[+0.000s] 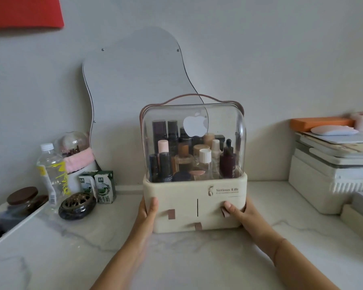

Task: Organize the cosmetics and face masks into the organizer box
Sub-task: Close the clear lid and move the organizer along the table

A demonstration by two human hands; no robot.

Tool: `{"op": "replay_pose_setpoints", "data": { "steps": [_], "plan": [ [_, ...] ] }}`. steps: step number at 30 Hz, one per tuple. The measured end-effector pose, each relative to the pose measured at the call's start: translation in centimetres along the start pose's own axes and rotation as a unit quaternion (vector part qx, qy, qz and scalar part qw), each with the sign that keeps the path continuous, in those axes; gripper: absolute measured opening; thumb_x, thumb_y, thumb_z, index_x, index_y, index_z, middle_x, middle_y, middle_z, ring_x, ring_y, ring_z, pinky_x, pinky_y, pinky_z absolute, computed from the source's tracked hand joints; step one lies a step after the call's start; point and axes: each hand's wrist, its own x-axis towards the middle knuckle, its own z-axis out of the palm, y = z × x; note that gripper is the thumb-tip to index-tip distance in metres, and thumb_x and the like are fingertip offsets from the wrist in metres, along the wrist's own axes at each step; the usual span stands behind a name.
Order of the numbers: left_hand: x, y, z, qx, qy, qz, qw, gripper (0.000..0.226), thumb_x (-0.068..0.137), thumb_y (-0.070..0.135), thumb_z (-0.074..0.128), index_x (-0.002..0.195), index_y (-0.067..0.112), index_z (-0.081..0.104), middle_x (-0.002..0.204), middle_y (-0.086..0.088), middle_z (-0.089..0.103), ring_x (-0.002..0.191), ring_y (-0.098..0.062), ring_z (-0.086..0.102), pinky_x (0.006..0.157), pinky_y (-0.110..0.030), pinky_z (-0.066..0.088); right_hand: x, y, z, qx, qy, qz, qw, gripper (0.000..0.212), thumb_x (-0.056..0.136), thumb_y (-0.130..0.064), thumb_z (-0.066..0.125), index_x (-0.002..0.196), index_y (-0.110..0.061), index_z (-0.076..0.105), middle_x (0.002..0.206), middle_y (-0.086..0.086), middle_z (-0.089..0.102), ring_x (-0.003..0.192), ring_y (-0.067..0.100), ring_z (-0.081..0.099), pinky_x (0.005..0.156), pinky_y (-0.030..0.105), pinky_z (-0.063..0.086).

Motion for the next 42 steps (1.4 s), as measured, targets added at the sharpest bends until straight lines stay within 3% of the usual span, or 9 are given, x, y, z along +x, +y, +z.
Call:
{"op": "replay_pose_setpoints", "data": {
  "steps": [4,8,17,20,23,26,29,38,42],
  "plan": [
    [-0.3,0.0,0.3,-0.002,0.007,0.003,1.0,0.079,0.064,0.081,0.055,0.129,0.037,0.046,0.118,0.018,0.065,0.107,0.006,0.059,0.081,-0.018,0.044,0.0,0.2,-0.1,-0.001,0.008,0.0,1.0,0.07,0.066,-0.049,0.075,0.124,-0.021,0.05,0.113,0.0,0.069,0.109,0.017,0.062,0.095,0.036,0.049],
    [-0.9,-0.3,1.4,0.001,-0.003,0.009,1.0,0.072,0.071,0.076,0.052,0.131,0.036,0.044,0.121,0.016,0.064,0.106,0.008,0.059,0.084,-0.018,0.043,-0.1,0.3,-1.2,0.001,0.003,0.0,1.0,0.062,0.073,-0.042,0.072,0.125,-0.018,0.05,0.116,0.003,0.068,0.111,0.02,0.061,0.097,0.039,0.048],
    [-1.5,-1.5,7.8,0.012,-0.101,0.029,0.994,0.065,0.078,0.059,0.051,0.137,0.037,0.035,0.131,0.014,0.058,0.11,0.009,0.057,0.079,-0.009,0.048,-2.1,0.1,-8.5,-0.016,0.015,-0.017,1.0,0.037,0.079,-0.036,0.064,0.097,-0.004,0.059,0.086,0.02,0.063,0.089,0.024,0.062,0.09,0.037,0.048],
    [-1.4,-1.6,10.9,-0.004,-0.147,0.018,0.989,0.063,0.082,0.049,0.053,0.14,0.041,0.028,0.133,0.013,0.053,0.104,0.01,0.06,0.07,-0.013,0.053,-2.7,0.2,-11.0,0.009,0.089,-0.019,0.996,0.033,0.074,-0.035,0.068,0.1,-0.015,0.064,0.091,0.017,0.067,0.089,0.018,0.062,0.086,0.032,0.051],
    [-0.5,-1.7,13.5,0.04,-0.141,0.037,0.988,0.062,0.092,0.039,0.049,0.145,0.039,0.018,0.131,0.018,0.05,0.103,0.015,0.055,0.075,-0.003,0.044,-2.9,0.2,-12.6,0.01,0.144,-0.017,0.989,0.036,0.077,-0.032,0.065,0.11,-0.019,0.062,0.106,0.011,0.069,0.096,0.018,0.063,0.089,0.035,0.049],
    [0.8,-1.9,15.4,0.057,-0.144,0.044,0.987,0.058,0.096,0.027,0.048,0.147,0.028,0.02,0.135,0.008,0.052,0.109,0.004,0.053,0.084,-0.005,0.041,-3.0,0.4,-13.5,0.007,0.198,-0.011,0.98,0.032,0.086,-0.024,0.061,0.117,-0.016,0.059,0.113,0.009,0.067,0.106,0.023,0.061,0.094,0.038,0.047],
    [1.8,-2.1,16.8,0.054,-0.146,0.041,0.987,0.052,0.095,0.026,0.051,0.142,0.032,0.03,0.129,0.01,0.057,0.105,0.007,0.056,0.082,-0.008,0.043,-2.4,0.8,-14.1,0.003,0.251,0.024,0.968,0.033,0.088,-0.026,0.061,0.117,-0.011,0.059,0.112,0.01,0.066,0.106,0.027,0.06,0.1,0.045,0.045],
    [4.2,-2.9,18.9,0.069,-0.134,0.021,0.988,0.05,0.093,0.034,0.051,0.14,0.031,0.034,0.128,0.012,0.058,0.108,0.005,0.054,0.087,-0.013,0.042,-0.3,1.1,-14.1,0.034,0.382,0.046,0.922,0.039,0.084,-0.031,0.067,0.113,-0.006,0.063,0.109,0.009,0.068,0.095,0.019,0.061,0.078,0.028,0.046],
    [4.8,-3.3,19.6,0.081,-0.121,0.035,0.989,0.051,0.094,0.035,0.049,0.142,0.027,0.034,0.131,0.007,0.057,0.114,-0.008,0.054,0.094,-0.025,0.039,0.8,1.8,-12.7,0.078,0.493,0.071,0.864,0.063,0.076,-0.039,0.074,0.125,-0.005,0.055,0.119,0.008,0.063,0.108,0.023,0.059,0.092,0.031,0.045]
  ]
}}
